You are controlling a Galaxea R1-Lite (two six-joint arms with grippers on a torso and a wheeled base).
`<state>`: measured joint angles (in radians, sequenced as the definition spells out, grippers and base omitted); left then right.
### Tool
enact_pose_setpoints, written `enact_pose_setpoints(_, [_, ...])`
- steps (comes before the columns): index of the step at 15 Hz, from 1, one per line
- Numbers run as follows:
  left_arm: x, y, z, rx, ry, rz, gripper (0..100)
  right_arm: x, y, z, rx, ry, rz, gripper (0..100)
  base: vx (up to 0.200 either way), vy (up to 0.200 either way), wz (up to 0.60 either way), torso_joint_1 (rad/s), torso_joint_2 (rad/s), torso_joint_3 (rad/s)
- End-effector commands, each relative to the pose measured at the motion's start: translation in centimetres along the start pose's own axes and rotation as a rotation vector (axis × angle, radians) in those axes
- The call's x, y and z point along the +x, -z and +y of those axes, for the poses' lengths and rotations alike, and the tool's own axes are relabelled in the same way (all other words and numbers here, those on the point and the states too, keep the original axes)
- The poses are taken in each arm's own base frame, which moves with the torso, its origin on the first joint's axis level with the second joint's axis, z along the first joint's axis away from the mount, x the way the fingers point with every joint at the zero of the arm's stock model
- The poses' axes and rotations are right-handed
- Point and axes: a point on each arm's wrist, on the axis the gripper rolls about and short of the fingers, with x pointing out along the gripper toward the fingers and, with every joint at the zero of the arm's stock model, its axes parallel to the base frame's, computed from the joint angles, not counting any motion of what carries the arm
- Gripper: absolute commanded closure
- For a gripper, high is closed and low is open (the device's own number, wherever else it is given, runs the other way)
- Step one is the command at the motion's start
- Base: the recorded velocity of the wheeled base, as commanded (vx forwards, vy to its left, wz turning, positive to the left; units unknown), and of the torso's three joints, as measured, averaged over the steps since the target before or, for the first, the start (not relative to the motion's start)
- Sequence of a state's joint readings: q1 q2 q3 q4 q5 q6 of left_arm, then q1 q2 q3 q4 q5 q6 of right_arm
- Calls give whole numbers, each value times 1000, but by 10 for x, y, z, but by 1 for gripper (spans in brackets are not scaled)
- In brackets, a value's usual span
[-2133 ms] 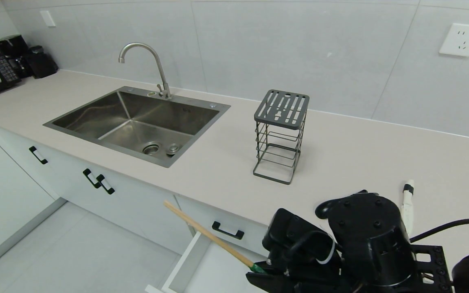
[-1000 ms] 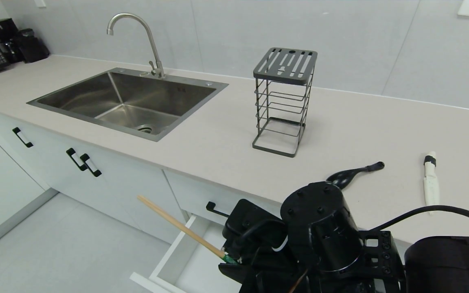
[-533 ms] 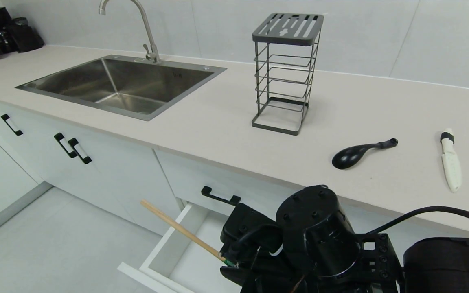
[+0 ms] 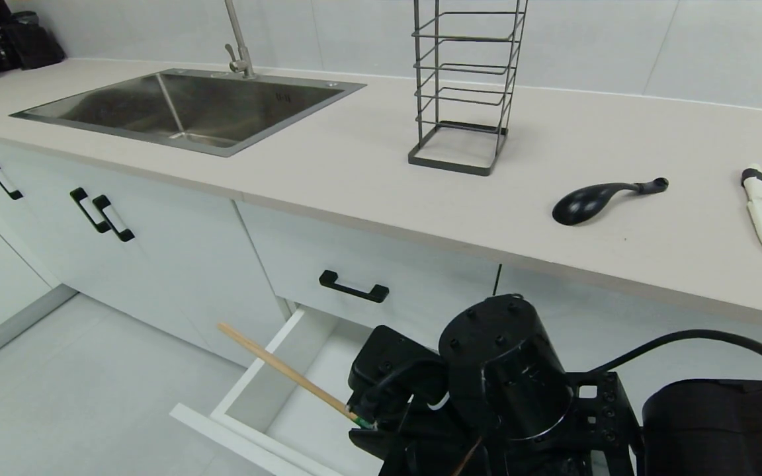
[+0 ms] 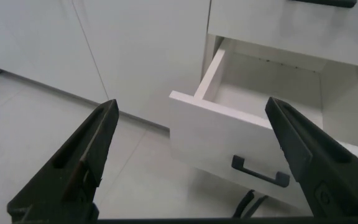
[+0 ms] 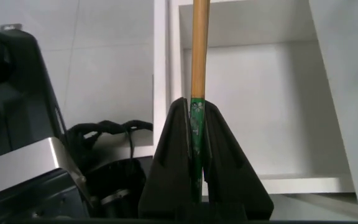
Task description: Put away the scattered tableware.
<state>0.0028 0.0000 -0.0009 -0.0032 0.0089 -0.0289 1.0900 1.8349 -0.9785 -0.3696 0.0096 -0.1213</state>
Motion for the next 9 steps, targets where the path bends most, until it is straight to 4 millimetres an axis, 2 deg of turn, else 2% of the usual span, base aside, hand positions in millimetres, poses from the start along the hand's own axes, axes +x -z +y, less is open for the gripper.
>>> enact_pose_setpoints(1, [0, 0, 0, 0, -1, 2, 0, -6, 2, 1, -3, -13, 1, 100, 0, 0, 0, -271, 354, 119])
enact_pose_setpoints(2, [0, 0, 0, -2, -1, 2, 0, -14, 9, 2, -7, -35, 18, 100, 0, 0, 0, -256, 349, 119])
enact_pose_setpoints(3, [0, 0, 0, 0, -1, 2, 0, -33, 12, -1, -72, -36, 49, 100, 0, 0, 0, -261, 349, 124])
enact_pose_setpoints(5, [0, 0, 0, -2, -1, 2, 0, -51, 10, -6, -80, 17, 72, 100, 0, 0, 0, -171, 283, 115])
enact_pose_setpoints(7, [0, 0, 0, 0, -1, 2, 0, -51, 10, -9, -80, 116, 85, 100, 0, 0, 0, -53, 276, 78])
enact_pose_setpoints(9, [0, 0, 0, 0, -1, 2, 0, -33, 13, -9, -77, 150, 104, 100, 0, 0, 0, -2, 159, 39])
